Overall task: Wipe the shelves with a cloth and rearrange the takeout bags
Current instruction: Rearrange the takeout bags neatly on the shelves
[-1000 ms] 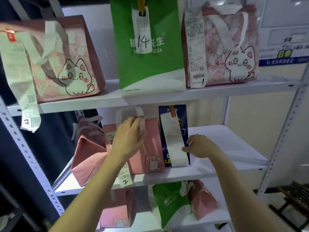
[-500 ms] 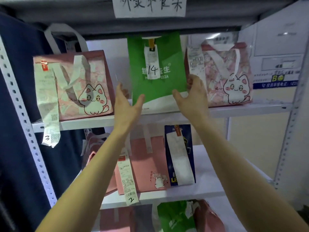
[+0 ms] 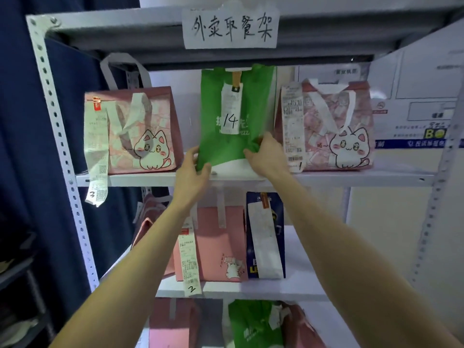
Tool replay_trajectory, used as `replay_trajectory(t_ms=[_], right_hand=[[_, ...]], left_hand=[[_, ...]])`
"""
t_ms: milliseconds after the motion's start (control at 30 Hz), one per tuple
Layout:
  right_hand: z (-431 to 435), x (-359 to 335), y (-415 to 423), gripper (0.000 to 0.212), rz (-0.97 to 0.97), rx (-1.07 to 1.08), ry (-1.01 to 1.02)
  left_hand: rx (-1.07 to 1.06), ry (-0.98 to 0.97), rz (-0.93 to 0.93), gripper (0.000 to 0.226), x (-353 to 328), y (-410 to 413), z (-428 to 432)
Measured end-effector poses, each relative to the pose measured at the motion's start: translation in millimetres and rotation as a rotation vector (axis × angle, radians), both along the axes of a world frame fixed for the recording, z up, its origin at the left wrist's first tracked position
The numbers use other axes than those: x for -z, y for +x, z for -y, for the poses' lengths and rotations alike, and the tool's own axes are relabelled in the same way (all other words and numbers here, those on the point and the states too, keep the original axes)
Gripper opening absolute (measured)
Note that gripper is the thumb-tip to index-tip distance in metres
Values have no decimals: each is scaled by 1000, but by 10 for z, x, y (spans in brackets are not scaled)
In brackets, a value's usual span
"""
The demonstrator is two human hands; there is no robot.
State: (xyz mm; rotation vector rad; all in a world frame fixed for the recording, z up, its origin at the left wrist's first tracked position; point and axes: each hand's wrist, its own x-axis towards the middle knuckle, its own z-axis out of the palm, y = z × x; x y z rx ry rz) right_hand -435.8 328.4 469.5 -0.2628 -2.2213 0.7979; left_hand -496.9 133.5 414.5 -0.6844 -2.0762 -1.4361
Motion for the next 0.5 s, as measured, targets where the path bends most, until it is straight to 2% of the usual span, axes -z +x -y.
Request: replay_trajectory(t_ms=[200, 400, 500], right_hand=[[72, 132, 474, 23, -156, -226, -63], [-61, 635, 1326, 30, -286, -458, -403], [-231, 1133, 1751, 35, -320, -488, -498]], left_hand=[[-180, 293, -25, 23, 227, 613, 112], [-204, 430, -82, 8, 667, 1468, 13], [-236, 411, -125, 20, 1070, 1921, -175]])
